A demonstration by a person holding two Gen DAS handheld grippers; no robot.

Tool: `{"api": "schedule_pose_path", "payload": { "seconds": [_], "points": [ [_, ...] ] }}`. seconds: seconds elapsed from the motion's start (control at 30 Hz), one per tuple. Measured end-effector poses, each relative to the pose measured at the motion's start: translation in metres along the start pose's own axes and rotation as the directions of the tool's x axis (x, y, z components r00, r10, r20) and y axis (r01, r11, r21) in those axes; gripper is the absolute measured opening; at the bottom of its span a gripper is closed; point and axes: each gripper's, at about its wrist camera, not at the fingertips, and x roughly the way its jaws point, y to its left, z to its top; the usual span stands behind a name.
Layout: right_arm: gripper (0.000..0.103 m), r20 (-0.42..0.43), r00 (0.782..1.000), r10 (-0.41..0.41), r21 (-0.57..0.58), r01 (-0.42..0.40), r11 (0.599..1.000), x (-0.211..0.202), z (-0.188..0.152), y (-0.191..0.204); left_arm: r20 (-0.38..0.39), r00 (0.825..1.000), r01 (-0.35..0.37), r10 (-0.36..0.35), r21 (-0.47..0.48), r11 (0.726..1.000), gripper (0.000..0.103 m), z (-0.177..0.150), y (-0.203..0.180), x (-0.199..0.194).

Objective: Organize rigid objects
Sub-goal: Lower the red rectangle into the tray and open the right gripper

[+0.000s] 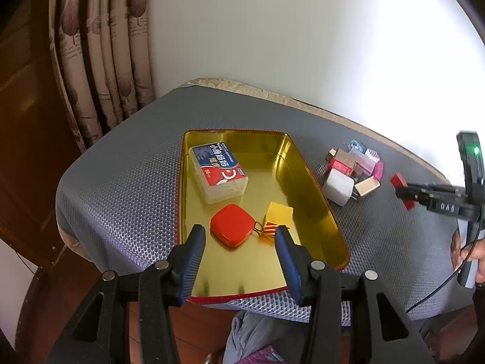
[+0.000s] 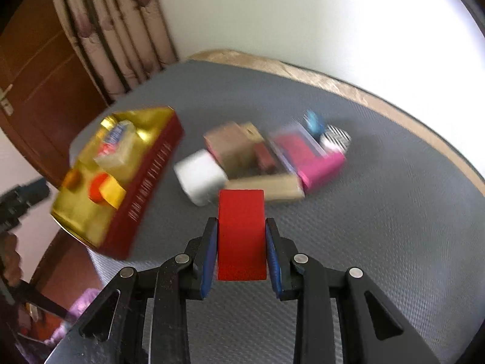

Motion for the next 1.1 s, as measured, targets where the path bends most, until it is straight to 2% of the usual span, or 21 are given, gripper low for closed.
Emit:
{"api": "schedule_pose_path", "payload": {
  "seconds": [0.13, 0.27, 0.4, 0.53, 0.7, 0.9, 1.1],
  "points": [
    [0.027, 0.023, 0.996, 0.085, -0.023, -0.084, 0.996, 0.004, 0.040, 0.038, 0.021, 1.000, 0.000, 0.001, -0.036, 0.999, 0.049, -0.001, 0.009, -0.001],
    [0.027, 0.010, 0.985, 0.173, -0.044, -0.173, 0.984, 0.024, 0.079, 0.086, 0.017, 1.000, 0.013, -0.012, -0.074, 0.997, 0.049, -0.003, 0.019, 0.003],
    [0.027, -0.043, 0.980, 0.195, -0.075, -0.198, 0.977, 0.063, 0.106, 0.131, 0.016, 1.000, 0.024, -0.023, -0.107, 0.994, 0.048, -0.005, 0.026, 0.004],
    [0.027, -0.093, 0.978, 0.188, -0.069, -0.194, 0.978, 0.103, 0.119, 0.154, 0.022, 1.000, 0.021, -0.019, -0.109, 0.994, 0.049, -0.007, 0.028, 0.003],
    [0.027, -0.149, 0.976, 0.158, -0.044, -0.166, 0.985, 0.139, 0.123, 0.160, 0.038, 0.999, 0.014, -0.011, -0.084, 0.996, 0.049, -0.007, 0.026, 0.001],
    [0.027, -0.194, 0.974, 0.121, -0.025, -0.128, 0.991, 0.161, 0.127, 0.161, 0.013, 1.000, 0.028, -0.027, -0.090, 0.996, 0.049, -0.008, 0.028, 0.006],
    [0.027, -0.202, 0.975, 0.095, -0.028, -0.103, 0.994, 0.171, 0.131, 0.163, -0.009, 0.999, 0.039, -0.041, -0.115, 0.993, 0.049, -0.008, 0.033, 0.011]
  ]
}}
